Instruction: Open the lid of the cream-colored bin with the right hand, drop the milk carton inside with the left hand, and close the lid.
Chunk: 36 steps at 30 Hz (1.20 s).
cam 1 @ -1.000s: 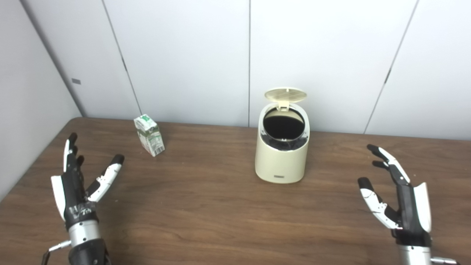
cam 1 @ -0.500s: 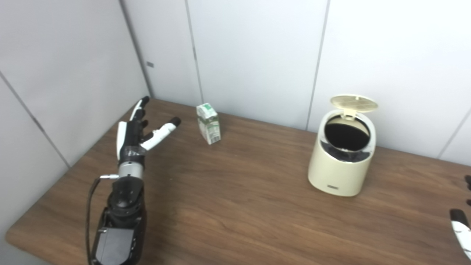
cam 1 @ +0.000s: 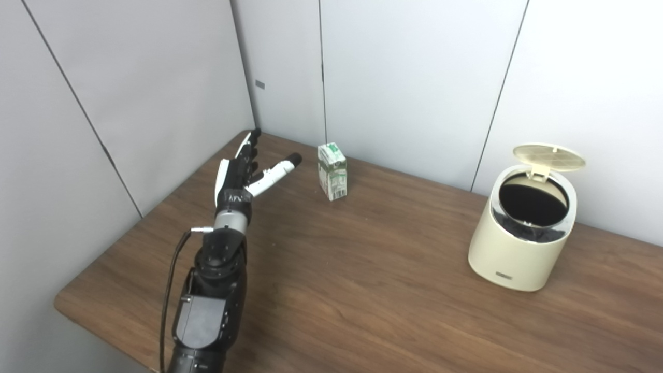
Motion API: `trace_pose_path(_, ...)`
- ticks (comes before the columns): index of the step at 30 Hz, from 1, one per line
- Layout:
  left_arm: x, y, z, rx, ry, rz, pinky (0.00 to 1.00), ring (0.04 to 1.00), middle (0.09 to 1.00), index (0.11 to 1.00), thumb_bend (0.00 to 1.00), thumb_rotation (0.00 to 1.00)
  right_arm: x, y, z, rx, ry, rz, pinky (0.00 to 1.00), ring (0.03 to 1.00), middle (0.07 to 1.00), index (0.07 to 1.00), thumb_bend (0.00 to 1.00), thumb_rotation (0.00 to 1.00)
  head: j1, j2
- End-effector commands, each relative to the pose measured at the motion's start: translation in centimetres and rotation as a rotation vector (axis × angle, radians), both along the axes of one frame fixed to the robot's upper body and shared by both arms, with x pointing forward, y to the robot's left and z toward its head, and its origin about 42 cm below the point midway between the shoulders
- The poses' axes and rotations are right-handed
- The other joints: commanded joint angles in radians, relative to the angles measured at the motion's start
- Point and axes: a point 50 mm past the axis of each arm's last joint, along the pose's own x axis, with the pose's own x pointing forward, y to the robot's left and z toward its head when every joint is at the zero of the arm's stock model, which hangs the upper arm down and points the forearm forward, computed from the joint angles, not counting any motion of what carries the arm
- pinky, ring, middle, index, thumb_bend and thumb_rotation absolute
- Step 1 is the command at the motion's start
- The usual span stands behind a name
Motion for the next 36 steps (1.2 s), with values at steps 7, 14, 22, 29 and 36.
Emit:
trace_pose_path(7, 2.4, 2.2, 2.2, 0.1, -0.027, 0.014, 0.92, 0.972, 0.994, 1.0, 1.0, 0.35, 0.7, -0.3, 0.2, 0.001, -0.036, 0.011, 0.61, 0.76, 0.781, 0.752, 0.25, 0.92, 0.006, -0.011)
trace_pose_path(14, 4.7, 3.9, 1.8, 0.09, 0.066, -0.047, 0.92, 0.966, 0.989, 1.0, 1.0, 0.27, 0.8, -0.4, 0.0, -0.002, -0.03, 0.015, 0.6, 0.763, 0.782, 0.751, 0.29, 0.93, 0.006, -0.014)
trace_pose_path(22, 6.2, 5.3, 1.2, 0.234, 0.252, -0.123, 0.95, 0.985, 0.992, 0.999, 1.0, 0.36, 0.4, -0.4, 0.0, 0.0, -0.028, 0.022, 0.61, 0.768, 0.786, 0.754, 0.32, 0.96, -0.004, -0.015)
trace_pose_path(29, 7.4, 6.2, -0.2, 0.296, 0.359, -0.166, 0.89, 0.931, 0.946, 0.971, 1.0, 0.32, -0.1, 0.0, -0.3, -0.012, -0.023, 0.022, 0.61, 0.764, 0.79, 0.751, 0.35, 1.0, -0.037, -0.03)
trace_pose_path(36, 8.6, 5.6, -0.7, 0.34, 0.374, -0.271, 0.85, 0.925, 0.954, 0.96, 1.0, 0.37, -0.7, -0.1, -0.5, -0.028, -0.024, 0.011, 0.64, 0.779, 0.805, 0.768, 0.41, 1.0, -0.049, -0.031)
